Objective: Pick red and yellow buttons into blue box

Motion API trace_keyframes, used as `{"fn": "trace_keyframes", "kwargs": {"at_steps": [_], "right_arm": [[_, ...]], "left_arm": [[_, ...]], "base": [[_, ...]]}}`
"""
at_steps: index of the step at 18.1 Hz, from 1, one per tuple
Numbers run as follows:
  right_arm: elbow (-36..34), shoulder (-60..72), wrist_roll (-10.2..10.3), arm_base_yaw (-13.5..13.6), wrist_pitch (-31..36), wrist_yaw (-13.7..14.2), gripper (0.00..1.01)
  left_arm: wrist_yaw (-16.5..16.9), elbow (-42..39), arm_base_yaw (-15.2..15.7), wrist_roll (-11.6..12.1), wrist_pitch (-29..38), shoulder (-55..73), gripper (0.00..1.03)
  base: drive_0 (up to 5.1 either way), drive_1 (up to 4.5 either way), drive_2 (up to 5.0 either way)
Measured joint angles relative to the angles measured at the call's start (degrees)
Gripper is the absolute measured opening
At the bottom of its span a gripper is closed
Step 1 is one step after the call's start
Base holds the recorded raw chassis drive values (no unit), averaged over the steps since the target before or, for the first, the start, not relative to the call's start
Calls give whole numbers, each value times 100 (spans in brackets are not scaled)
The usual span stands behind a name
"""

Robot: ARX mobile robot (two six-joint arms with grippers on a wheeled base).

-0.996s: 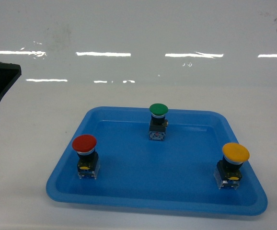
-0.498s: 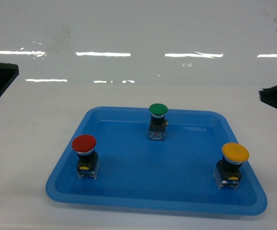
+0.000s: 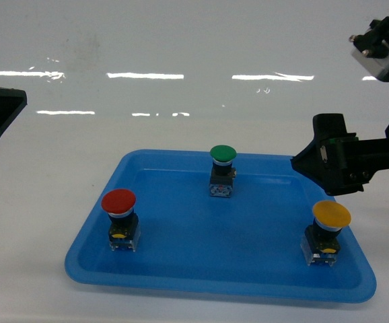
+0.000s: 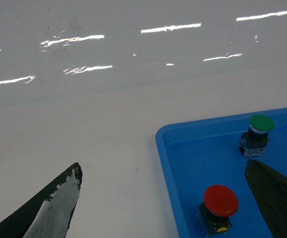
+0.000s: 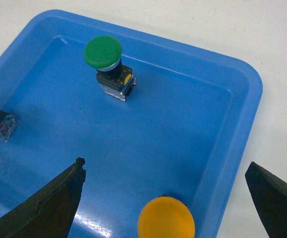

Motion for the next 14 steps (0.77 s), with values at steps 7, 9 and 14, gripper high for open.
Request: {"fn": "trace_keyframes", "kwargs": {"at_steps": [7, 9, 14], "right_arm": [[330, 616, -321, 81, -190, 94, 98], [284, 688, -350, 129, -85, 105, 98], [221, 772, -350, 195, -76, 72, 98]], "left_arm": [[2, -2, 0, 2, 0, 0, 98], [4, 0, 0, 2, 0, 0, 98], [2, -2, 0, 2, 0, 0, 98]], "base": [[0, 0, 0], [0, 0, 0], [0, 0, 0]]}}
